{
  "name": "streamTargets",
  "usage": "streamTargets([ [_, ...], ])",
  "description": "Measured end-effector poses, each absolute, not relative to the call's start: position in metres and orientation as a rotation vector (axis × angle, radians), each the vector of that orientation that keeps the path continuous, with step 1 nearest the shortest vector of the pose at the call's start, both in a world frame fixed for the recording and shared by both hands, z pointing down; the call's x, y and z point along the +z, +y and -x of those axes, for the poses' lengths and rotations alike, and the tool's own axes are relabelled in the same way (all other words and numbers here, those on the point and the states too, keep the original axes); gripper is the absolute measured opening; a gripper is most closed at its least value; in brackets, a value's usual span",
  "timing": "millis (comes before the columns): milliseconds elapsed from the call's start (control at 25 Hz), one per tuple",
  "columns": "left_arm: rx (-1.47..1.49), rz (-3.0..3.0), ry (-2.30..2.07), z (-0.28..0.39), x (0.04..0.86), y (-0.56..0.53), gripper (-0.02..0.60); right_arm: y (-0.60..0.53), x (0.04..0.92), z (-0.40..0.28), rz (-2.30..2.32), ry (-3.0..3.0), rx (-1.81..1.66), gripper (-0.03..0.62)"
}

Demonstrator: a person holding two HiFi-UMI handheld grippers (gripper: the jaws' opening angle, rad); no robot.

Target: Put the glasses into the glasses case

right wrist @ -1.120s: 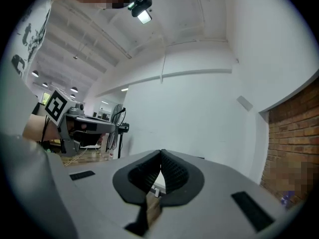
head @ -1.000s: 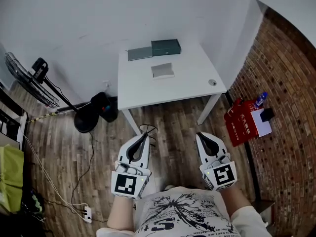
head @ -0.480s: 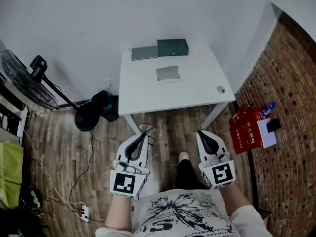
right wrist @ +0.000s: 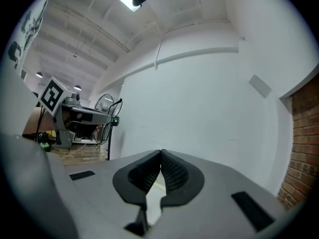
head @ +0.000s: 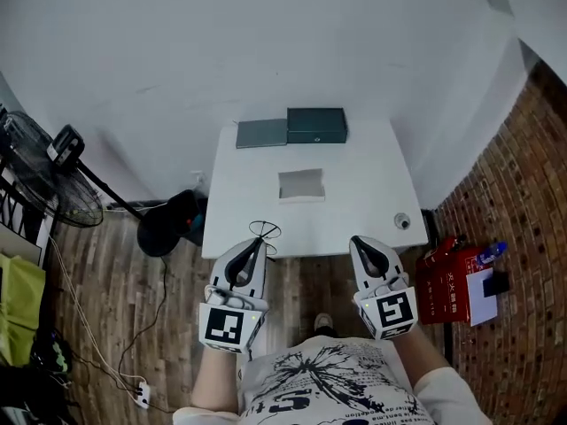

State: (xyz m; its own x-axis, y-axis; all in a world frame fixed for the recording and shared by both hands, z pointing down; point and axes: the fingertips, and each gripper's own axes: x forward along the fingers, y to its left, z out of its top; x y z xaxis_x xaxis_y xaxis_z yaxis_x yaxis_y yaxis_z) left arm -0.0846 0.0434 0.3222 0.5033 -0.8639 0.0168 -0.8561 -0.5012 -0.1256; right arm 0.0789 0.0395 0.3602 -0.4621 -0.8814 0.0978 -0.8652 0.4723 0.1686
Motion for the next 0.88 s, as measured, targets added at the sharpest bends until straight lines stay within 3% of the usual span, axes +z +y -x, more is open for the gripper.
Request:
streamTargets([
  [400,-0.079,2.602,1.609,0.052,0.336,-0.069,0.015,-0.084,0.374,-0.114,-1.477,-2.582,-0.078,0.015],
  [880,-0.392,2.700,1.451,0.060,0.387,-0.176,0.015,-0.176,0.400,-0.087,-1.462,-2.530,-0.013,0.015],
])
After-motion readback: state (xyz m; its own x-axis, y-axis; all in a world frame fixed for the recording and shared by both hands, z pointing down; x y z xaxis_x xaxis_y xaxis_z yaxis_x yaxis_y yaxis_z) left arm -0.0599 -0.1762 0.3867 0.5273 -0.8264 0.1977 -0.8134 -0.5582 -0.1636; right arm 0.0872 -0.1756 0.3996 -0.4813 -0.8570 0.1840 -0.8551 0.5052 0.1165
